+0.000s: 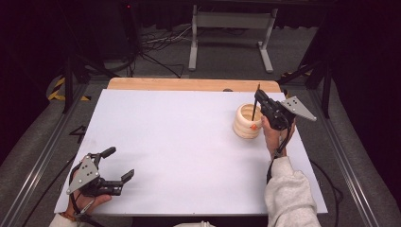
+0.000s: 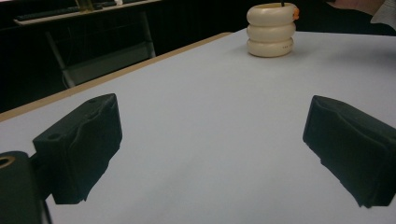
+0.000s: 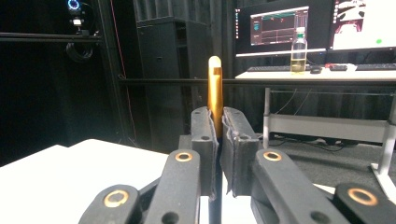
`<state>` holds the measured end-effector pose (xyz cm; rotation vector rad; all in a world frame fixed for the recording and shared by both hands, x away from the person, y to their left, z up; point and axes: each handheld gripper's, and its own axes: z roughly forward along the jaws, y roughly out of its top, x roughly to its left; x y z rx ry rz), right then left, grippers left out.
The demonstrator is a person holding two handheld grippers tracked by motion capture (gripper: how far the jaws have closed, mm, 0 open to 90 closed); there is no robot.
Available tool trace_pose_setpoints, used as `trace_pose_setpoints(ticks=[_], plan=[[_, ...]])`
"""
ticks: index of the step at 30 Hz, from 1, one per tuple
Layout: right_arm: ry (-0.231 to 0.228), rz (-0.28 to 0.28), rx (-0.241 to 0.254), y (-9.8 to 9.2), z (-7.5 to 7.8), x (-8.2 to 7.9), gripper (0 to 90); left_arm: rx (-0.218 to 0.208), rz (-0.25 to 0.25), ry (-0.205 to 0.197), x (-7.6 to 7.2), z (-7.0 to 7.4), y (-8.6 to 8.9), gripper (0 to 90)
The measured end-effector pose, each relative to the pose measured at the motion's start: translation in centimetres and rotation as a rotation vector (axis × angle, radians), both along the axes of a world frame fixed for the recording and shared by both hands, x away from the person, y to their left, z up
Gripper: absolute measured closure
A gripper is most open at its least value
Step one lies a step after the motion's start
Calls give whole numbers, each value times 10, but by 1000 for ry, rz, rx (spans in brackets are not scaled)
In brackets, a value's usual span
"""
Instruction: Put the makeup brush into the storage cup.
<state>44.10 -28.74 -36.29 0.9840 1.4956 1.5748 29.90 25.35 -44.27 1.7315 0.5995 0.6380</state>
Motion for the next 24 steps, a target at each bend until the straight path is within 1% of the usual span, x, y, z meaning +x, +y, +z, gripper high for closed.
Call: trace_pose_setpoints(ticks=[2, 4, 9, 15, 17, 22, 24], plan=[[2, 1, 2, 0, -1, 0, 840, 7, -2, -1, 0, 0, 0, 54], [5, 3, 6, 0, -2, -1, 840, -2, 1, 3, 0, 0, -1, 54], [8, 4, -1, 0, -4, -2, 840, 2, 1, 0, 0, 0, 0, 54], [5, 9, 1, 1, -5, -4, 840, 0, 0, 1, 0, 0, 0, 54], [4, 6, -3, 1, -6, -4, 840, 5, 0, -2, 0, 1, 0, 54], [13, 5, -5, 1, -11, -5, 840, 1, 1, 0, 0, 0, 0, 54], [17, 5, 0, 0, -12, -5, 840, 4, 1, -2, 0, 0, 0, 54]])
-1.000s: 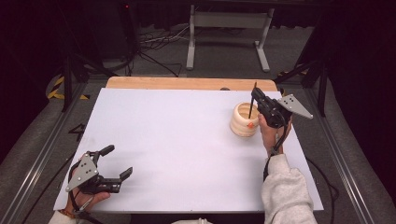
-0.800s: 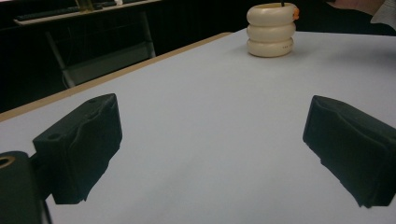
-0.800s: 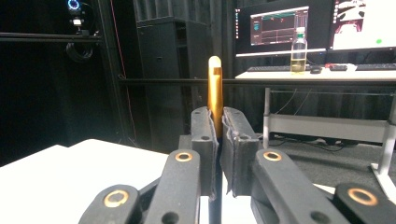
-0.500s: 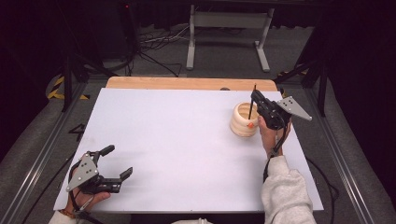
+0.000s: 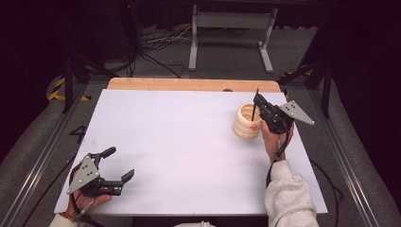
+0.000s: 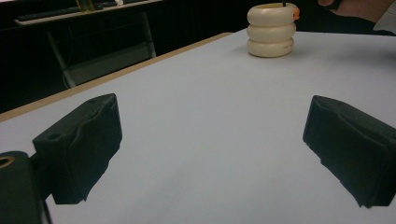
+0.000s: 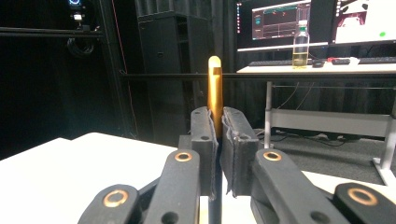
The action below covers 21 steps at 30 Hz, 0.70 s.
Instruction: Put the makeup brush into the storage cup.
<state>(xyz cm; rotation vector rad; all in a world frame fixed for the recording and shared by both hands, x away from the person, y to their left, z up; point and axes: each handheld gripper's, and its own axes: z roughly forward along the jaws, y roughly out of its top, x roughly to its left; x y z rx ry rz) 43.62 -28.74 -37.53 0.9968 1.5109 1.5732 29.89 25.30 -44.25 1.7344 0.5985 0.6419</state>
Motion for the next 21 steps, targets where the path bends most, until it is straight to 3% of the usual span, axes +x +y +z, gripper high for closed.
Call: trace_pose_setpoints(ticks=[21], plan=[[11, -5, 2, -1, -8, -1, 839, 4, -7, 4, 0, -1, 0, 52]])
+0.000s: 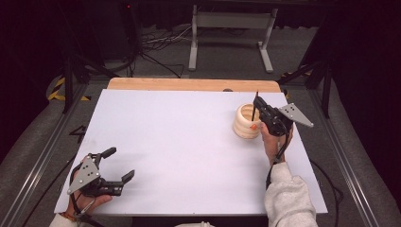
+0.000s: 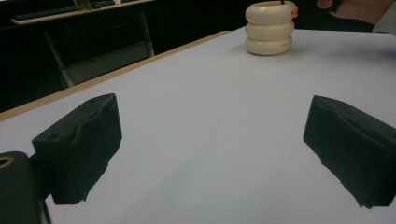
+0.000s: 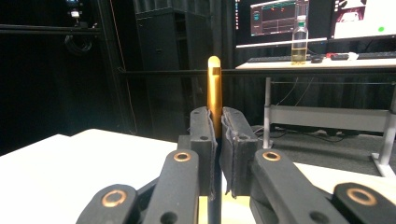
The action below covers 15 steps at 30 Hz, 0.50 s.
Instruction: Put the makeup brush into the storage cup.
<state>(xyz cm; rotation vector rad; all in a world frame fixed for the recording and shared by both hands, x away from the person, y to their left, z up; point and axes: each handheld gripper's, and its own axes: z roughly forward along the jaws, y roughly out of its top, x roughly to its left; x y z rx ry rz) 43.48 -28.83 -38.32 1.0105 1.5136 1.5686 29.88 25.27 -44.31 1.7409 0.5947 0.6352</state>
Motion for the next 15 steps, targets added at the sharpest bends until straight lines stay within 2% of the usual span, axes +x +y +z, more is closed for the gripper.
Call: trace_pose_setpoints(ticks=[11, 15], plan=[[-1, -1, -1, 0, 1, -1, 827, 4, -2, 2, 0, 0, 0, 52], [-2, 3, -22, 1, 3, -2, 792, 6, -3, 4, 1, -1, -1, 52]])
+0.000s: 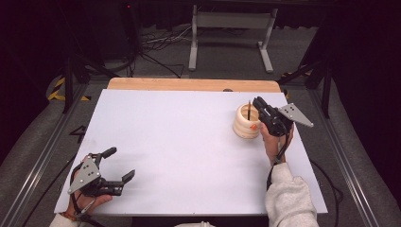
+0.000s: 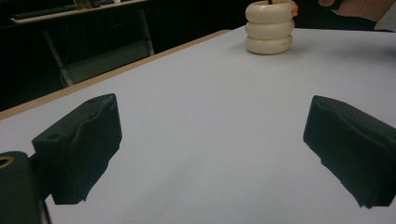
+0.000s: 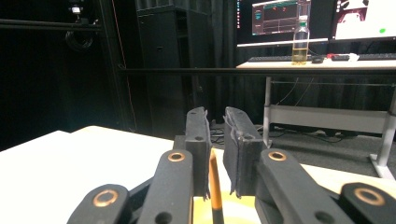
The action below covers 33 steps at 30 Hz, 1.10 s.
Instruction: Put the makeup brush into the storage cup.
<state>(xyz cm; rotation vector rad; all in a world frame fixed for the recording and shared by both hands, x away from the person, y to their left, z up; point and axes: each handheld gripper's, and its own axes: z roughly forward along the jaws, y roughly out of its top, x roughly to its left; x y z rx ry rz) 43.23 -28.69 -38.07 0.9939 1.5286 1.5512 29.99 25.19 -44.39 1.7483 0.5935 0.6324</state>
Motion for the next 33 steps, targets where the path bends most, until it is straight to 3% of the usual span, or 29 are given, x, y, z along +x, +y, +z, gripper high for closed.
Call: trace_pose_setpoints(ticks=[5, 22, 33], plan=[[-8, 1, -4, 1, 2, -2, 755, 0, 1, 0, -1, 0, 0, 52], [-73, -11, -51, 8, 17, -16, 510, 4, -3, -1, 0, 0, 0, 52], [-110, -39, -69, 12, 25, -25, 303, 8, -6, -1, -1, 0, -1, 51]])
